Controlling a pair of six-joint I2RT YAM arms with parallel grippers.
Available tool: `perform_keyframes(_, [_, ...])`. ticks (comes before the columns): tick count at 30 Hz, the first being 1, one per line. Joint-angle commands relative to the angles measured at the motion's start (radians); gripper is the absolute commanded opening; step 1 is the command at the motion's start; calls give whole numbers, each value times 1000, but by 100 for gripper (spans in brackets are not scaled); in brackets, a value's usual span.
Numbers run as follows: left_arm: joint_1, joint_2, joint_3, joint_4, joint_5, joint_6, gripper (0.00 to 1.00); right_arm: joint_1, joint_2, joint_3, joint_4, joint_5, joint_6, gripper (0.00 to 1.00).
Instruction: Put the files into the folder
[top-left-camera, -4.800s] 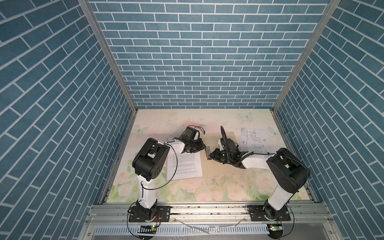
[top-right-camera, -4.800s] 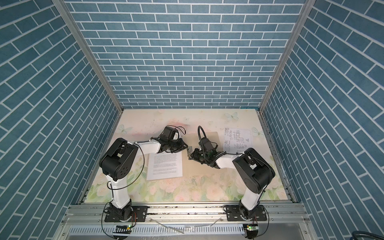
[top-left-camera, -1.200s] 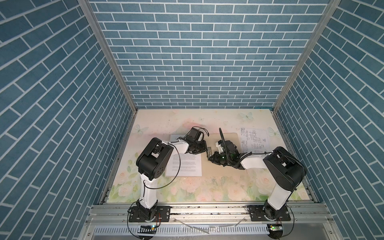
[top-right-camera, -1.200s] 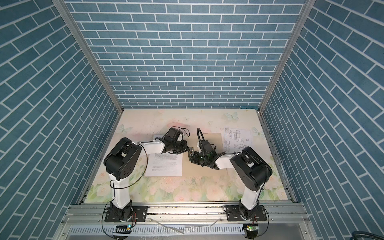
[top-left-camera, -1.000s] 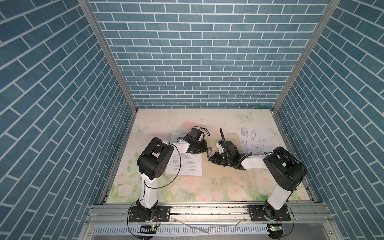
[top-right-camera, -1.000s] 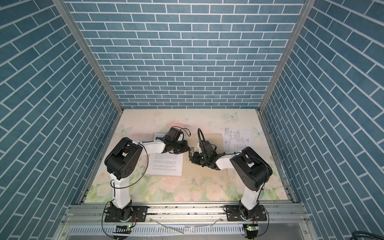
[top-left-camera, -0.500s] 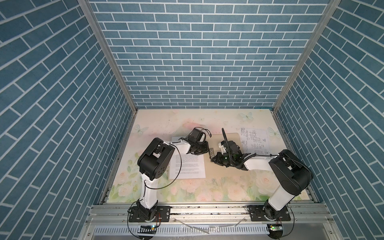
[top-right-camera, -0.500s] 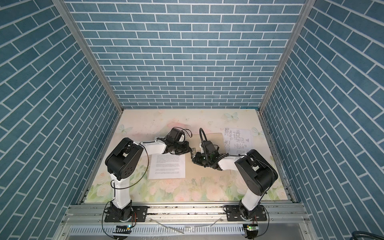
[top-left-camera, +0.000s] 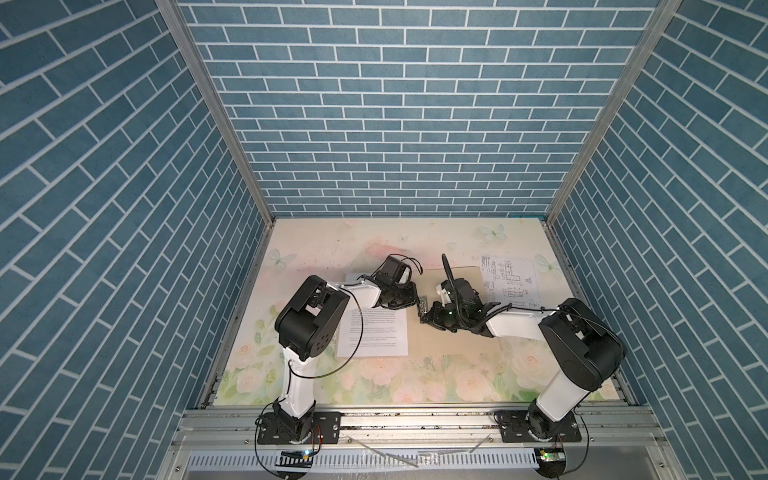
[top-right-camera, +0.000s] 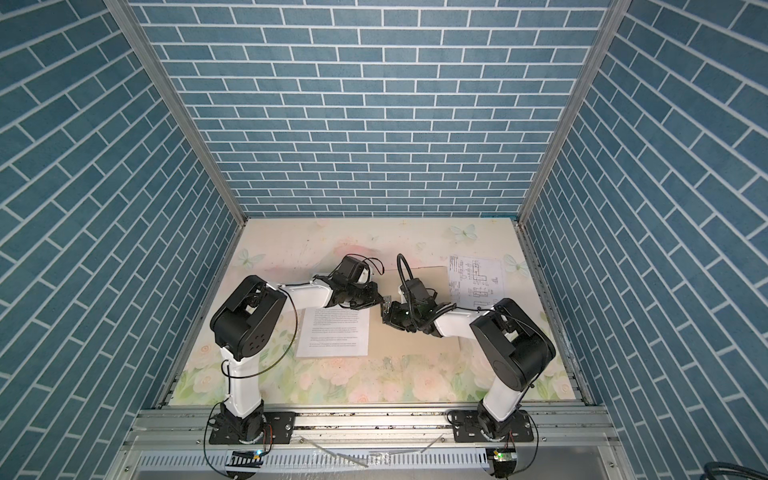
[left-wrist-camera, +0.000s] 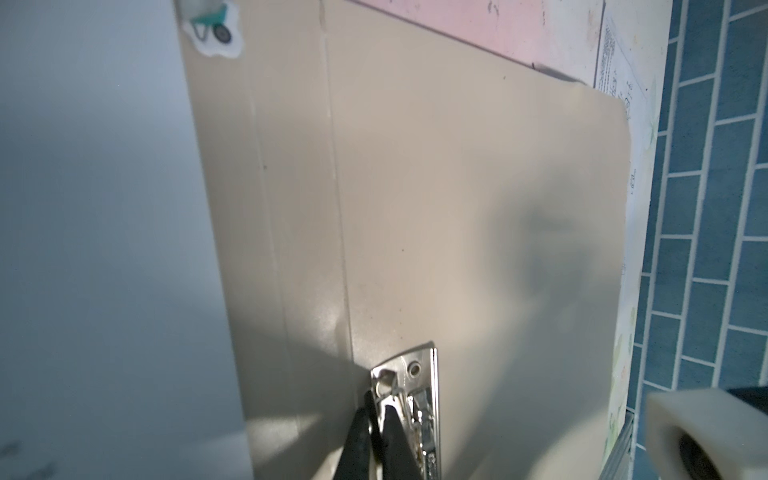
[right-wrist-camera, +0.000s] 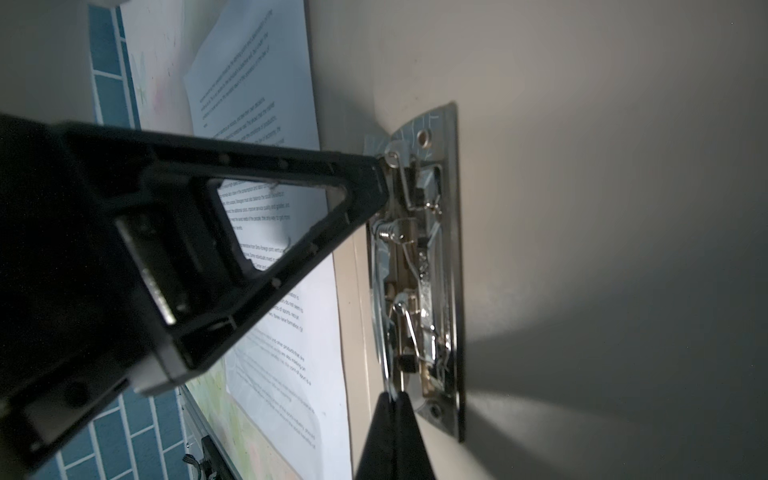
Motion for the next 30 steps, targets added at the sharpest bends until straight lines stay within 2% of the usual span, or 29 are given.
perform_keyframes(1, [7,13,-19,-48,-46,26,10,6,11,6,-88,21,-50,0])
perform_keyframes(6, [7,19,-13,-52,-46,22,10,7,70,-43,-107,58,-98,0])
perform_keyframes(14, [0,32,11,-106,-66,38,9,7,140,-108,16,53,-69,0])
perform_keyframes(23, [-13,57,50,-194,-115,83,6,-2,144,-151,-46,109,-113,0])
perform_keyframes(30, [-13,64,53,-213,-131,100,6,-16,83,-170,-32,77,-84,0])
